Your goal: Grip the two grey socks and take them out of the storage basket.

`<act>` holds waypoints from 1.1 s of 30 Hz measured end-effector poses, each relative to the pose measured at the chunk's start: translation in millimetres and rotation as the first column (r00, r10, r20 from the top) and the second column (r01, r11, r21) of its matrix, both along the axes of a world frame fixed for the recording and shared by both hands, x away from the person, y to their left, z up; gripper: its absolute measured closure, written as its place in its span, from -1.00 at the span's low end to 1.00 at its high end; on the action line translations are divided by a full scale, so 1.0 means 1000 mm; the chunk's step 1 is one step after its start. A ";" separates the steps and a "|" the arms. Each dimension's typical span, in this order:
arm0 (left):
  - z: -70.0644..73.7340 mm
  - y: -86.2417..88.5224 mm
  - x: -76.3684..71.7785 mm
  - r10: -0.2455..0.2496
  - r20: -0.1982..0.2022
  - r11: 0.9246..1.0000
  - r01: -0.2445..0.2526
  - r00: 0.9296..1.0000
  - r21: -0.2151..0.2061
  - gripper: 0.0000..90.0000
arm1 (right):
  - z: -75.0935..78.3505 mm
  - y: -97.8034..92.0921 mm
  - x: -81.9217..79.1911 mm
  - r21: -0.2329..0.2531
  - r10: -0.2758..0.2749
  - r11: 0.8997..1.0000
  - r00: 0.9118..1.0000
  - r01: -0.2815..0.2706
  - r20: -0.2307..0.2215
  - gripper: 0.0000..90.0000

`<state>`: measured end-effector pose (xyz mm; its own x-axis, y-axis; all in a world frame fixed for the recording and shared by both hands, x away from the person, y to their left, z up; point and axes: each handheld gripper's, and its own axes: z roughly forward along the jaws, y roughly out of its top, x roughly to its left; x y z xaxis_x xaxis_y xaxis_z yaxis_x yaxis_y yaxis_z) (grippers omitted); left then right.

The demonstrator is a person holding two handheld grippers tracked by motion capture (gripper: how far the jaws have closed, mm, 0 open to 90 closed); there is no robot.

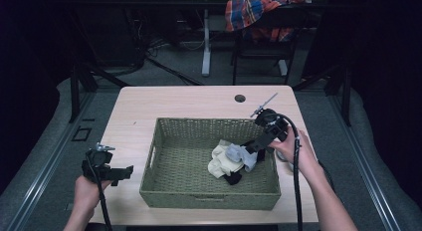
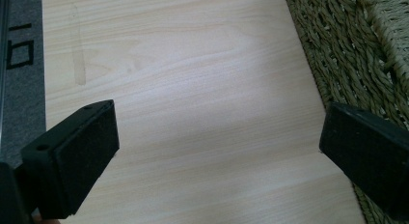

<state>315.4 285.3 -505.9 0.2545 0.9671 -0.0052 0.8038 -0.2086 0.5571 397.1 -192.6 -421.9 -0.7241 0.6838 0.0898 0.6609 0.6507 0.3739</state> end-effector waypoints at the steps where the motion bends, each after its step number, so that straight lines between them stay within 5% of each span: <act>1: 0.000 0.000 0.000 0.000 0.001 1.000 0.000 1.000 0.000 -0.99 | -0.002 0.003 0.000 0.000 0.004 1.000 1.000 -0.004 -0.003 -0.93; 9: 0.000 0.000 0.000 -0.002 -0.001 1.000 0.002 1.000 -0.002 -0.99 | -0.019 0.028 0.001 -0.048 0.045 0.998 0.998 -0.047 -0.039 -0.47; 16: 0.000 -0.001 0.000 -0.002 -0.001 1.000 0.002 1.000 -0.004 -0.99 | -0.031 0.040 0.001 -0.093 0.047 0.994 0.998 -0.052 -0.051 -0.26; 23: 0.000 -0.001 0.000 -0.002 -0.001 1.000 0.002 1.000 -0.004 -0.99 | -0.042 0.052 0.001 -0.162 0.073 0.983 0.995 -0.082 -0.063 -0.16; 27: 0.000 0.000 0.000 -0.002 -0.001 1.000 0.002 1.000 -0.004 -0.99 | -0.051 0.058 0.000 -0.224 0.076 0.970 0.994 -0.091 -0.075 0.08; 29: 0.000 0.000 0.000 -0.003 -0.001 1.000 0.003 1.000 -0.004 -0.99 | -0.053 0.058 0.000 -0.219 0.073 0.972 0.994 -0.088 -0.077 0.09; 30: 0.000 0.000 0.000 -0.002 0.000 1.000 0.002 1.000 -0.004 -0.99 | -0.055 0.057 0.002 -0.252 0.070 0.964 0.994 -0.089 -0.082 0.23; 33: 0.000 0.000 0.000 -0.002 0.000 1.000 0.002 1.000 -0.004 -0.99 | -0.057 0.056 0.003 -0.260 0.056 0.963 0.996 -0.073 -0.073 0.40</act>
<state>315.1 284.9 -505.7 0.2567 0.9664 -0.0093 0.8036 -0.2080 0.5576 399.9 -137.0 -478.5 -0.7660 0.6417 -0.0384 0.6314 0.7622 0.1430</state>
